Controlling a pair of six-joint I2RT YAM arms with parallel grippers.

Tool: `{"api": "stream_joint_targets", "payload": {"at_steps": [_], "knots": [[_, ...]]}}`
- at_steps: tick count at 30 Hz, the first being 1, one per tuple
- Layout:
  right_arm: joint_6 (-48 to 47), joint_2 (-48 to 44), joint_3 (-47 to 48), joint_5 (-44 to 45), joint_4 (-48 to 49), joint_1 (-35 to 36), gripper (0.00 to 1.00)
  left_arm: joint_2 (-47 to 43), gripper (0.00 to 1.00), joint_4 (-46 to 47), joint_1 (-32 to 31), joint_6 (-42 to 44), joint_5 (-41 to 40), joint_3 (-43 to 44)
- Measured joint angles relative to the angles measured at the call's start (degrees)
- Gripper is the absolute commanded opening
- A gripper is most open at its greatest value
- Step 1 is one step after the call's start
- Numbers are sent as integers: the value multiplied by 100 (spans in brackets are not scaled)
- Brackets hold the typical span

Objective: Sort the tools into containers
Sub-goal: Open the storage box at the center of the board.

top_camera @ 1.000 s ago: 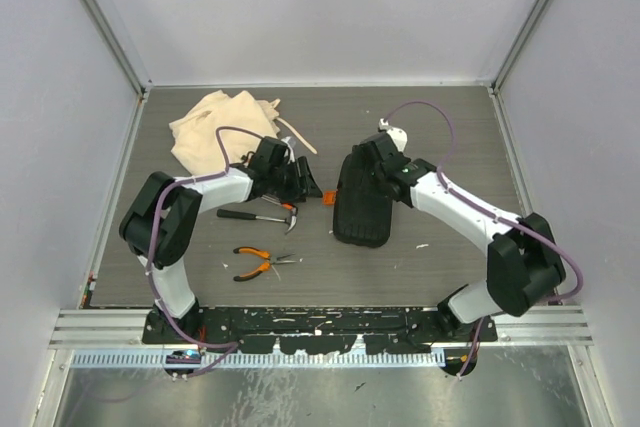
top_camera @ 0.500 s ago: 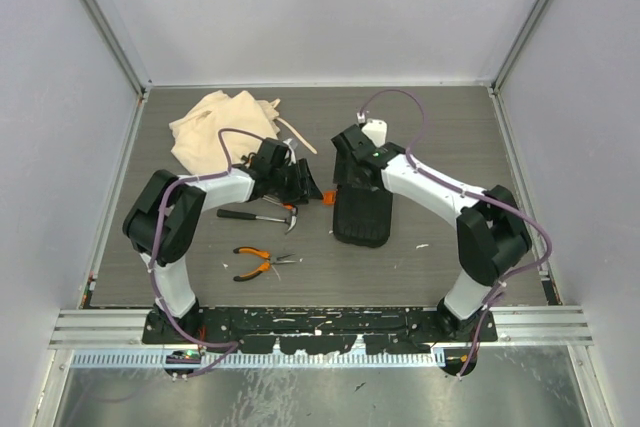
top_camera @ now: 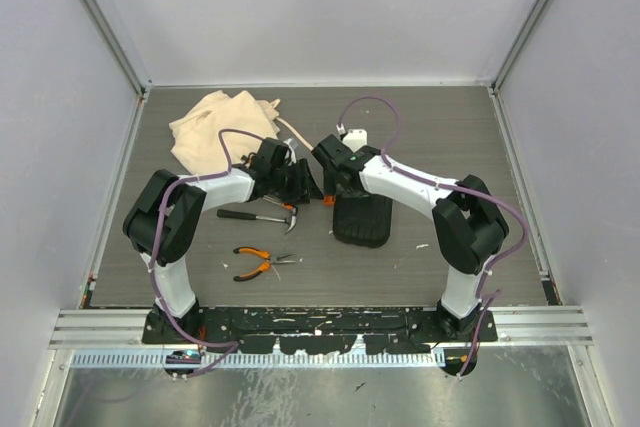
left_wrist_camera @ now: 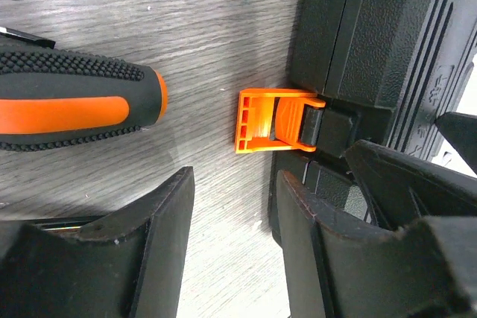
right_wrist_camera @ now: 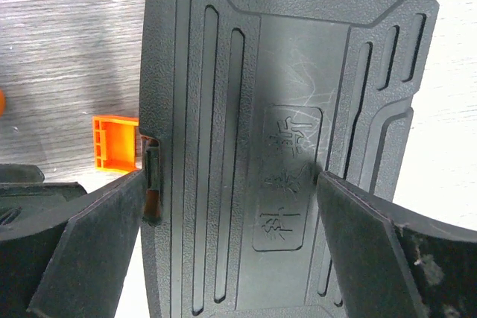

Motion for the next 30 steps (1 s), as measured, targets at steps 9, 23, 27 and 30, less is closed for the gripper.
{"api": "stream_joint_targets", "payload": {"at_steps": [9,23,27,30], "knots": [[9,22,-13,28,7,7,72,0,46,87,0,-20,33,0],[-221,-544,-667,-719,874,-118,61,76,51,188,-37,-9,153,4],[-354,-946,-1095,-1438,1270,-332,59,98,51,289,-48,33,275,4],[-481,-1191,-1349,-1989,1471,-522,60,98,52,332,-68,133,321,4]]}}
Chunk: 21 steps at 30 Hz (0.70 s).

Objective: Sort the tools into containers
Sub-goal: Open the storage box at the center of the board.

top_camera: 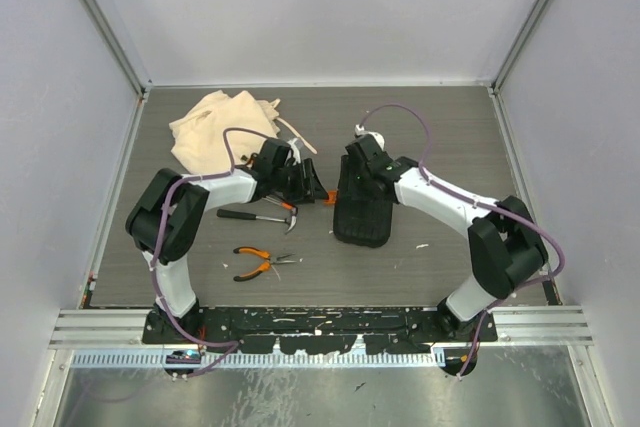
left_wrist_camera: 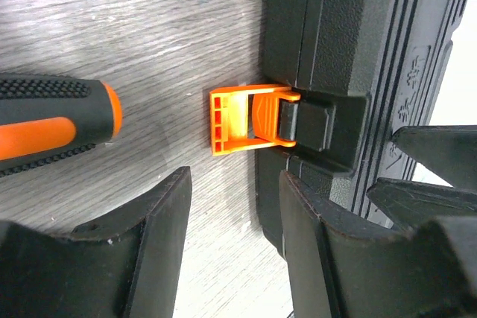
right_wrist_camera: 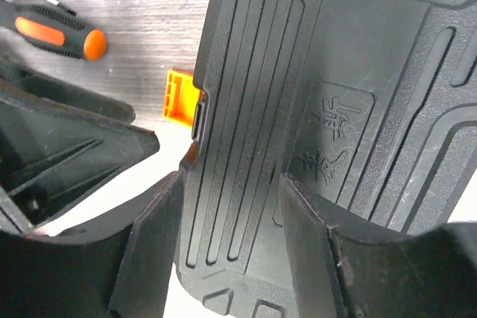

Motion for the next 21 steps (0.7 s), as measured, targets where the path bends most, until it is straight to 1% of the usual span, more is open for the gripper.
{"api": "stream_joint_targets", "payload": {"at_steps": [3,7,10,14,17,21], "knots": [[-120,-221,-225,-444,192,-188,69,-2,52,55,-11,146,46,-4],[-157,-745,-509,-525,122,-365,82,-42,51,39,-37,291,39,-24],[-2,-1198,-562,-155,-50,-413,85,-114,51,-74,-103,400,-76,-26],[468,-1617,-616,498,-317,-662,89,-251,50,-413,-452,540,-450,-24],[737,-1755,-866,625,-367,-1204,91,-407,50,-643,-782,603,-769,-50],[953,-1716,-1266,520,-389,-2020,92,-612,52,-798,-1128,588,-1095,-175]]}}
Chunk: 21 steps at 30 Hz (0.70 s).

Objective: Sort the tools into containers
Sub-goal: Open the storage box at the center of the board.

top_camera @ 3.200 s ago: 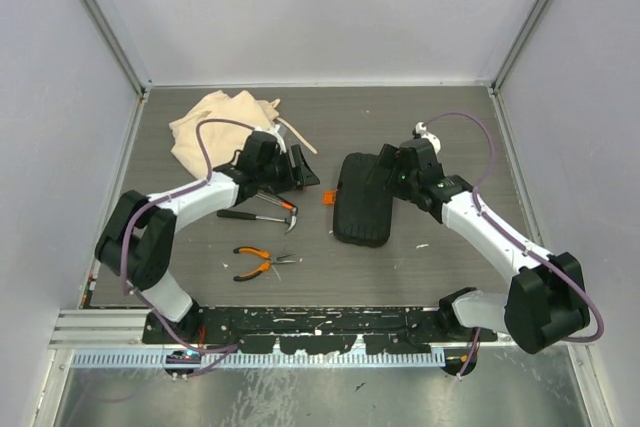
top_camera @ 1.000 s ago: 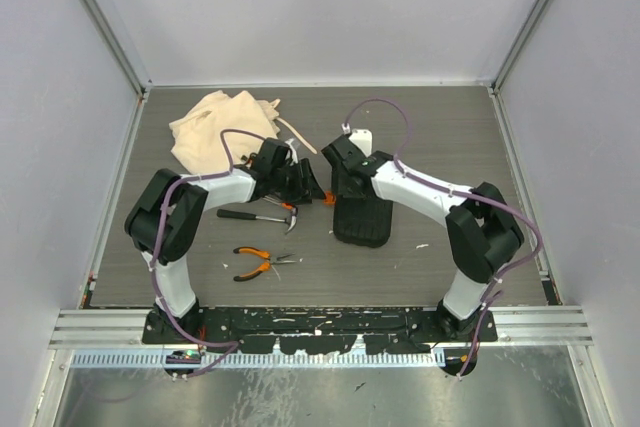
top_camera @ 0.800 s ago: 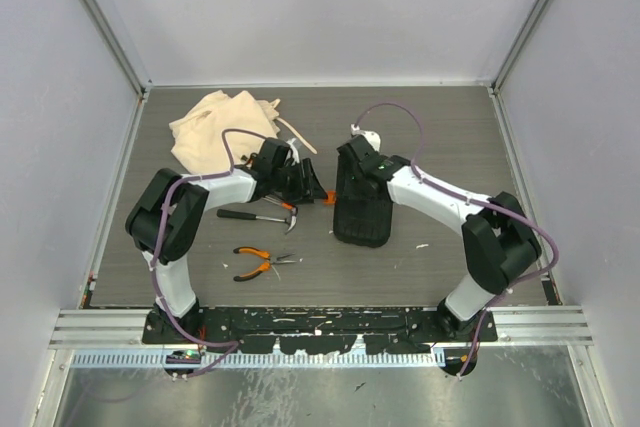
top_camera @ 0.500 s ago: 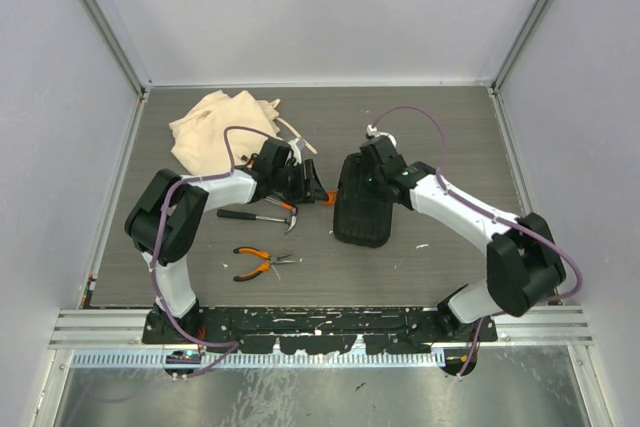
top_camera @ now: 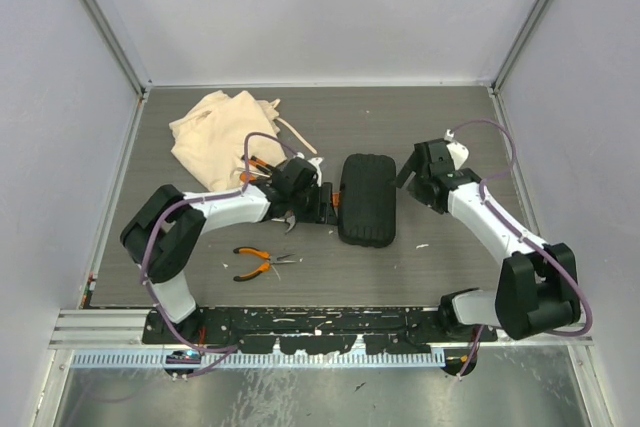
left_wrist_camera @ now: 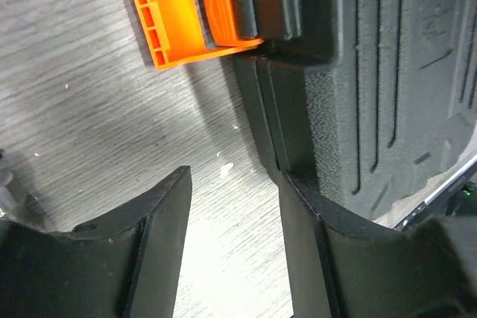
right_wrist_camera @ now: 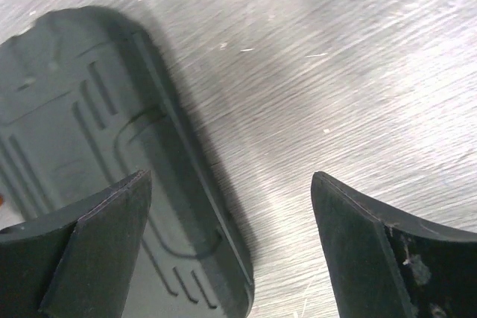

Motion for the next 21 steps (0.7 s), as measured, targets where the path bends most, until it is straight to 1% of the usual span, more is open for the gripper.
{"api": "stream_joint_targets", "payload": {"at_steps": [3,7,12,18,21], "knots": [[35,192,-50,-55,11,-293,92,2,53,-90,-146,-33,-179,-28],[-20,752,9,-245,125,-409,92,59,55,-153,-321,-107,-323,2],[-404,1401,249,-671,402,-525,92,376,61,-361,-562,-136,-393,378],[-903,1528,787,-1106,608,-608,93,798,65,-387,-1023,-136,-391,1069],[-1047,1458,922,-1082,584,-730,93,741,69,-358,-1165,-120,-426,1093]]}}
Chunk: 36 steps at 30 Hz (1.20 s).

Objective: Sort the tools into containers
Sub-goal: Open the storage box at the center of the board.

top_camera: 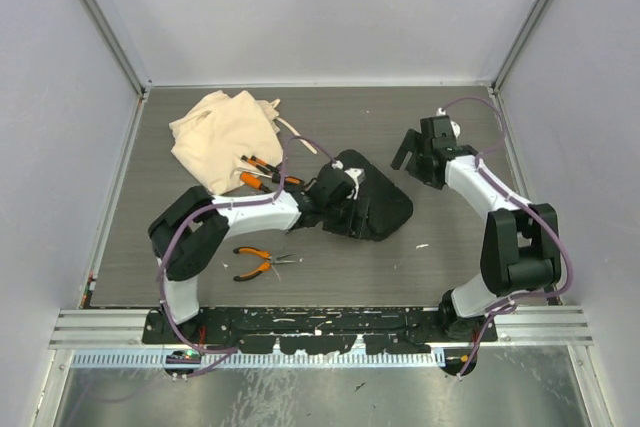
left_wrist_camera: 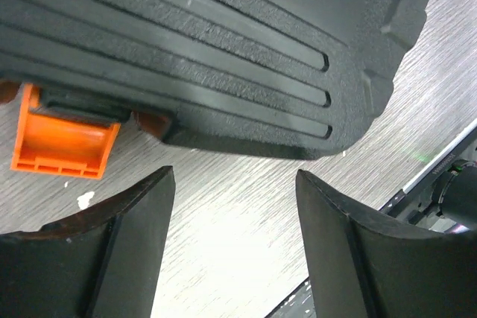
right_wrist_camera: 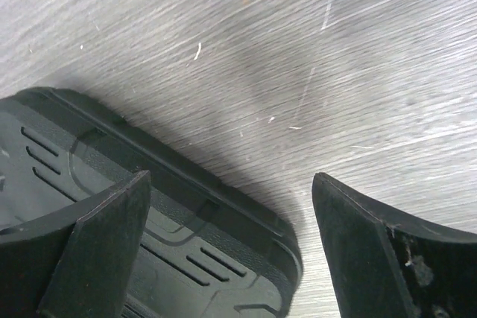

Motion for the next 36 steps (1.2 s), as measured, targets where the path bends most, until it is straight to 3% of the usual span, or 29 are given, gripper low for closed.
{"api": "stream_joint_targets", "payload": {"at_steps": [7,12,17,21,28,36], "knots": [[-319,-905,11,70,-131,-153,93,-1165,70,-76,50,146,-518,-901],[-643,-1576,-83,-256,46,-17,93,-2081,58,260,588,37,-542,-1740],[-966,-1598,-92,-201,11,697,93,-2103,54,658,1294,-173,-321,-2286],[-1128,-1515,-92,-118,-28,1248,93,-1950,51,1095,1362,-321,0,-2389],[-1134,-1255,-151,-20,-26,1436,92,-1434,60,1823,1360,-251,415,-2385],[-1071,-1189,-345,-22,-28,1436,92,-1200,80,1812,1172,538,216,-2068]]}}
